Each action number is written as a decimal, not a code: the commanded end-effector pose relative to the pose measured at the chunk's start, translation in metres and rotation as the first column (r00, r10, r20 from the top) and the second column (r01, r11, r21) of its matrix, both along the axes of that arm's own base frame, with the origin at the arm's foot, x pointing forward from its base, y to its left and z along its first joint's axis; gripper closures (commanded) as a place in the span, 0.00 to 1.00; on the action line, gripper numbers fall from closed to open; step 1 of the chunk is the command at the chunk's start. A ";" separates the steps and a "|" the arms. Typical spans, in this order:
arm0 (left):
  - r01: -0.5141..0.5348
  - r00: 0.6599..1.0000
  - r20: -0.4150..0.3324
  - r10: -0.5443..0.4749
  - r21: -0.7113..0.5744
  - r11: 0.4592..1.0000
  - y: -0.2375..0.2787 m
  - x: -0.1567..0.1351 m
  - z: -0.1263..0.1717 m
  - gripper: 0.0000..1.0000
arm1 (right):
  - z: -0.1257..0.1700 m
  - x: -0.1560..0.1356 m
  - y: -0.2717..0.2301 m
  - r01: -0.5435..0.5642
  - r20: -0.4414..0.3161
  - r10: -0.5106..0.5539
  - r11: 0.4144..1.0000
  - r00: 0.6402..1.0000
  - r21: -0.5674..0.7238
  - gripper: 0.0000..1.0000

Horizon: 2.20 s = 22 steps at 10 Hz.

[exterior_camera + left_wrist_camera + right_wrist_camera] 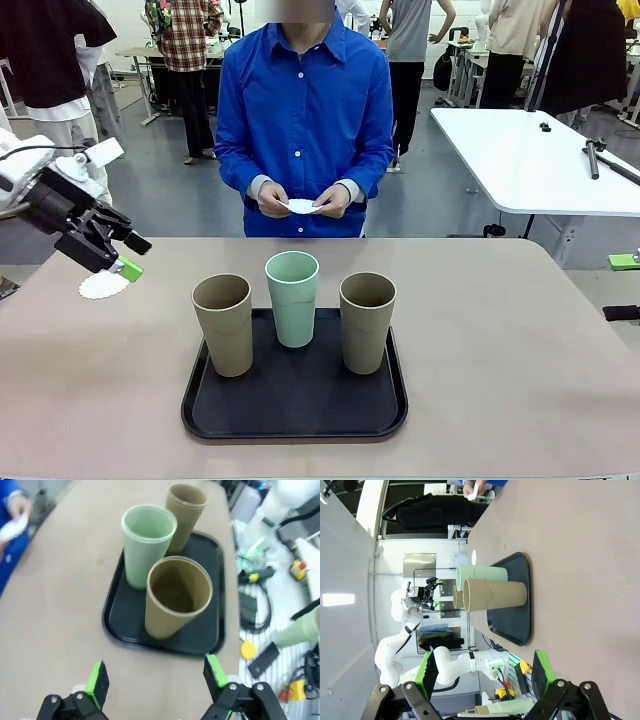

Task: Place coasters on the table and set cups on them.
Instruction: Pick up one Reusable plastic cup and place it on a coaster set by the human.

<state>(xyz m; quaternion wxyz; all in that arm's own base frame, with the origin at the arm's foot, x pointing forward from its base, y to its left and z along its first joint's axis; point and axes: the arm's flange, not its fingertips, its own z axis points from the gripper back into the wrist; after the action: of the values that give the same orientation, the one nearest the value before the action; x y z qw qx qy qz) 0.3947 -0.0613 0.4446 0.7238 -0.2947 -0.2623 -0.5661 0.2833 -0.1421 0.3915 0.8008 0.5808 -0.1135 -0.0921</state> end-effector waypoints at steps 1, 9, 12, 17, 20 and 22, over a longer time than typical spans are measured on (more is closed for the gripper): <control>0.150 0.985 -0.055 -0.163 -0.195 0.969 -0.005 0.019 -0.034 0.00 | 0.001 0.001 0.000 -0.001 0.013 0.001 1.000 1.000 0.013 0.00; 0.225 0.974 0.099 -0.202 -0.459 0.860 0.002 0.019 -0.122 0.00 | 0.001 0.001 0.000 -0.001 0.013 0.001 1.000 1.000 0.013 0.00; 0.157 0.988 0.077 -0.137 -0.406 0.900 0.000 0.026 -0.137 0.00 | 0.001 0.001 0.000 -0.001 0.013 0.001 1.000 1.000 0.013 0.00; 0.167 0.986 0.052 -0.160 -0.408 0.898 0.004 0.026 -0.138 0.00 | 0.001 0.001 0.000 -0.001 0.013 0.001 1.000 1.000 0.013 0.00; 0.206 0.978 0.066 -0.197 -0.444 0.872 0.000 0.031 -0.140 0.00 | 0.001 0.001 0.000 -0.001 0.013 0.001 1.000 1.000 0.013 0.00; 0.235 0.971 0.064 -0.232 -0.458 0.857 -0.005 0.029 -0.161 0.00 | 0.001 0.001 0.000 -0.001 0.013 0.001 1.000 1.000 0.013 0.00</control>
<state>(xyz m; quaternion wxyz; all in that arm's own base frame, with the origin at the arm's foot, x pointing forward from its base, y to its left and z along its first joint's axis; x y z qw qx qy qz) 0.4213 -0.0678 0.2970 0.5776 -0.4787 -0.3465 -0.5633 0.2833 -0.1418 0.3917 0.8009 0.5808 -0.1131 -0.0917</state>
